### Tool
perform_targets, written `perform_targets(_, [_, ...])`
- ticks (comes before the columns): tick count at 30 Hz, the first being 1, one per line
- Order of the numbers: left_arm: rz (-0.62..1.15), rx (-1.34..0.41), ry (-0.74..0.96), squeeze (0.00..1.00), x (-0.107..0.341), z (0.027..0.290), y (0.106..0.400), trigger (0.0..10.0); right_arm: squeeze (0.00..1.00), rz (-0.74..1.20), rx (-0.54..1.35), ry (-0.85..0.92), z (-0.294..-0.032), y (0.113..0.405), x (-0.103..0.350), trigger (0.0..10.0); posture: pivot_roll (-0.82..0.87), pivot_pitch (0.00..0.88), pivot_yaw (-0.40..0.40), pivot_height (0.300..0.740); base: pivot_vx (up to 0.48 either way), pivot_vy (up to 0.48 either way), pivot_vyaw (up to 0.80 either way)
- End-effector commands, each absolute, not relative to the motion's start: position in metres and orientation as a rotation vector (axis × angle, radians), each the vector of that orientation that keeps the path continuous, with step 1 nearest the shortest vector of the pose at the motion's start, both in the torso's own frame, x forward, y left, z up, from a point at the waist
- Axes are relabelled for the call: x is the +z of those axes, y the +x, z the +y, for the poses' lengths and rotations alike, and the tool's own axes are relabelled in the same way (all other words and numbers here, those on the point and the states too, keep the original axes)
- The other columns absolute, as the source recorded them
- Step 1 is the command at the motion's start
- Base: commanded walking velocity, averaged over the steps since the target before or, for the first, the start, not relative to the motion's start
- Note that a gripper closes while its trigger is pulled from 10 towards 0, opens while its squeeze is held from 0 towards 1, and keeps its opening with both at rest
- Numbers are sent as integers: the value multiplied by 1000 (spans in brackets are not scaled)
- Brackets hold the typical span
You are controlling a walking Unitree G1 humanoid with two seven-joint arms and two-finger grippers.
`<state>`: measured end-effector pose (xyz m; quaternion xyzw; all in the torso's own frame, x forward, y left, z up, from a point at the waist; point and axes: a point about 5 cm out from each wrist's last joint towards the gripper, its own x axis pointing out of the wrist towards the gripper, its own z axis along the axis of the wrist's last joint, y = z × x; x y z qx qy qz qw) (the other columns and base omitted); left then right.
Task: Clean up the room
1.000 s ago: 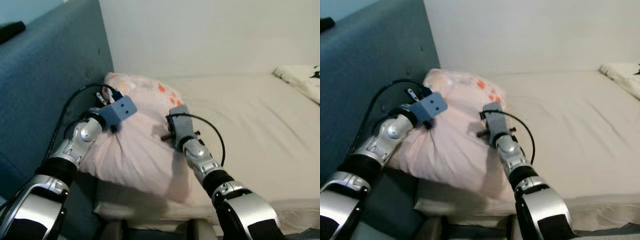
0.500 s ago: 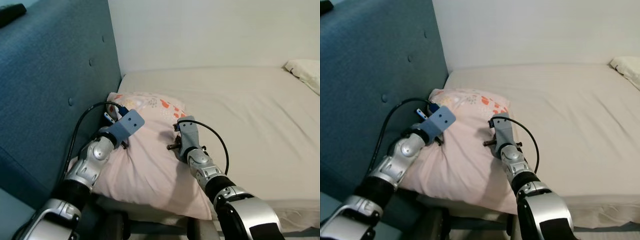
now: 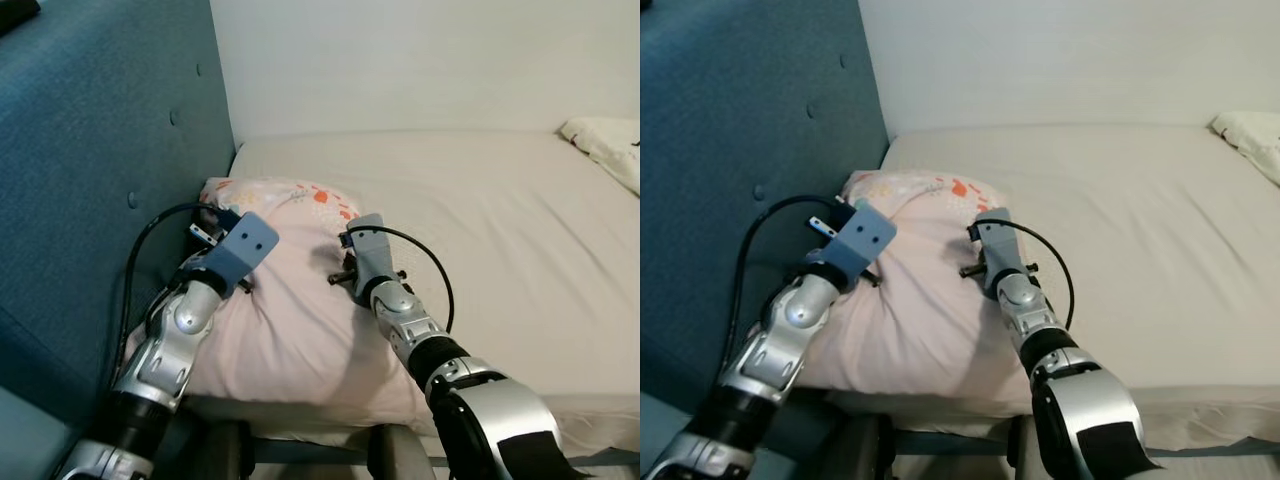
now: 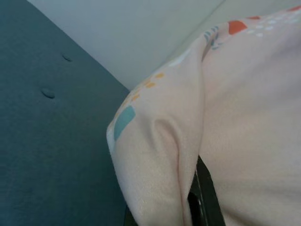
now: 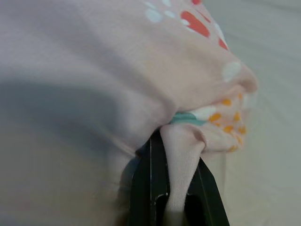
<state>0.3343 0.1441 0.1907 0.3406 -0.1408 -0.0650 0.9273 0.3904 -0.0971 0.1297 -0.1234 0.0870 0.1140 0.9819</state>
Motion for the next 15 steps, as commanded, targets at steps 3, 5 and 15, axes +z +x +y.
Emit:
perform_targets(3, [-398, -72, 739, 0, 217, 157, 328, 10000, 0, 178, 211, -301, -104, 392, 131, 10000, 216, 195, -55, 612, 0, 0, 0])
perform_targets(5, [-404, -86, 765, 0, 215, 156, 328, 10000, 0, 178, 203, -312, -105, 392, 131, 10000, 221, 197, -57, 612, 0, 0, 0])
perform_targets(15, [-401, -143, 772, 0, 212, 149, 330, 10000, 1000, 164, 134, -271, -116, 391, 129, 10000, 213, 197, -37, 612, 0, 0, 0])
